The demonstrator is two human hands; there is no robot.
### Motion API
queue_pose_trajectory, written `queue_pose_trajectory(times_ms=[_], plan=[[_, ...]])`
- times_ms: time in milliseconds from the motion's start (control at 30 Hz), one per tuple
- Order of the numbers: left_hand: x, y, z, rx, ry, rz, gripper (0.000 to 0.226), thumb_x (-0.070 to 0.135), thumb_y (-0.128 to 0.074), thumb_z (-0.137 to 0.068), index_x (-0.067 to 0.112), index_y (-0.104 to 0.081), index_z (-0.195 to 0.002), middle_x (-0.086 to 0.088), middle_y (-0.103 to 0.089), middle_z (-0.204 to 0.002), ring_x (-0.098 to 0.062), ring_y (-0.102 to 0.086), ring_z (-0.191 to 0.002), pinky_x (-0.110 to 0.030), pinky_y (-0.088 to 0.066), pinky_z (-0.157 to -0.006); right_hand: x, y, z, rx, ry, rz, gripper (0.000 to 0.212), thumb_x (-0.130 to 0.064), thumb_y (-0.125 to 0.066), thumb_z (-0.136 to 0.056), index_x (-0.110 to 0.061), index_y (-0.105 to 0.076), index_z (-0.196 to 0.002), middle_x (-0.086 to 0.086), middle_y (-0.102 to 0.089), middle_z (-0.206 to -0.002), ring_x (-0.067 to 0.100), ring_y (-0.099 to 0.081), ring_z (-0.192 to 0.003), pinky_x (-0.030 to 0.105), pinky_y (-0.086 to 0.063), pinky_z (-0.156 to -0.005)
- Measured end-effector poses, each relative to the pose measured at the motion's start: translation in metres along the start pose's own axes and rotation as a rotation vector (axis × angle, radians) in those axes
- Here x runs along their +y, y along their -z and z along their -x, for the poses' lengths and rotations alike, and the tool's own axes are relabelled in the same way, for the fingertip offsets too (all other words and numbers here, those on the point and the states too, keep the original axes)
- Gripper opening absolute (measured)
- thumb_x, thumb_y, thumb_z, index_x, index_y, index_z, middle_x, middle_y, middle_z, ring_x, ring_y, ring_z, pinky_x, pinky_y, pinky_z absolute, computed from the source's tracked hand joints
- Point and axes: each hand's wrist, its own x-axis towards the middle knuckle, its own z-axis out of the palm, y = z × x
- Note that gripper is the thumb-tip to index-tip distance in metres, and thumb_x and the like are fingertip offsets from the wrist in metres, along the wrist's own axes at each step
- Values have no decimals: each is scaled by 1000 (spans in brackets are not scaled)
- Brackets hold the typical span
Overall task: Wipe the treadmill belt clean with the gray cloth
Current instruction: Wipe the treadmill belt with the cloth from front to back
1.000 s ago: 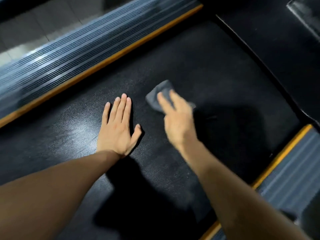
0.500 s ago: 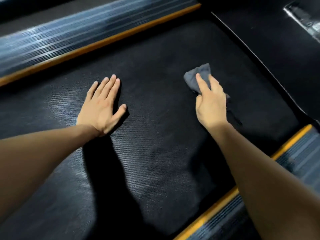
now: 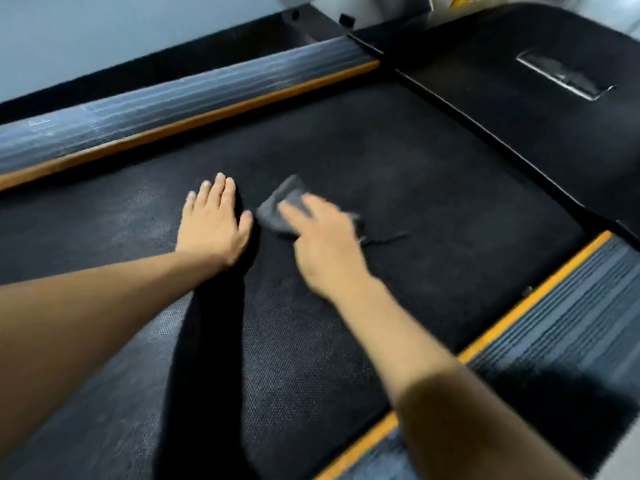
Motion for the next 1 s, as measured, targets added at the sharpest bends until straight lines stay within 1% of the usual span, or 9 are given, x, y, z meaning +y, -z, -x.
queue_pose_trajectory(times_ms=[133,267,367,467,567,633,733,833,1000], plan=[[8,0,66,14,-64,127,71,39,-27,-96,3,-30,-157,-18,-24,-166,-38,-23,-153,-49,-14,-126,-3,5,17,-69,145,15,66,-8,-63,-81,-24,-50,-144,15,-47,-147,33,-47,-132,41,-36,-109],[-8,3,137,-33,-184,59,72,52,-22,-100,16,-21,-162,-6,-16,-170,-26,-11,-158,-45,-8,-128,72,33,-12,-17,-152,153,63,-12,-56,-87,-24,-44,-147,19,-42,-149,40,-45,-129,42,-36,-109],[-12,2,160,-43,-231,17,72,55,-23,-100,21,-15,-163,-2,-10,-171,-21,-3,-159,-46,-8,-128,83,39,-15,-32,-254,154,59,-15,-48,-89,-21,-44,-147,21,-40,-148,43,-44,-126,48,-39,-105],[-10,1,159,-9,-188,34,74,56,-27,-97,23,-18,-162,-1,-13,-170,-20,-7,-158,-45,-8,-128,35,29,11,-30,-148,131,64,-18,-45,-78,-19,-52,-142,23,-47,-143,46,-50,-119,50,-43,-102],[-11,-1,160,-15,-188,21,76,58,-27,-95,24,-18,-162,-1,-15,-170,-20,-8,-158,-45,-8,-128,-6,21,47,-174,74,43,62,-13,-52,-87,-21,-44,-148,20,-40,-151,40,-43,-132,48,-36,-111],[-11,-2,160,-7,-187,22,76,59,-26,-95,24,-17,-162,-1,-14,-170,-20,-7,-158,-45,-8,-128,10,33,50,-206,146,88,64,-11,-54,-90,-24,-39,-151,19,-37,-153,36,-40,-137,43,-32,-114],[-9,-3,159,2,-173,23,75,59,-25,-96,26,-15,-163,1,-12,-171,-19,-5,-158,-44,-6,-128,78,62,48,-98,-99,176,66,-10,-53,-88,-22,-38,-151,21,-35,-154,40,-40,-136,40,-32,-114],[-8,-4,160,13,-167,25,74,58,-27,-96,27,-14,-163,3,-10,-171,-17,-3,-158,-43,-4,-128,108,79,54,-111,-375,195,61,-17,-45,-95,-21,-31,-154,22,-26,-158,42,-31,-140,45,-30,-115],[-8,-2,159,15,-162,40,75,57,-28,-95,27,-17,-162,2,-12,-171,-19,-7,-158,-42,-3,-128,25,48,87,-52,-115,74,61,-15,-42,-78,-10,-57,-138,31,-51,-138,49,-54,-118,51,-46,-100]])
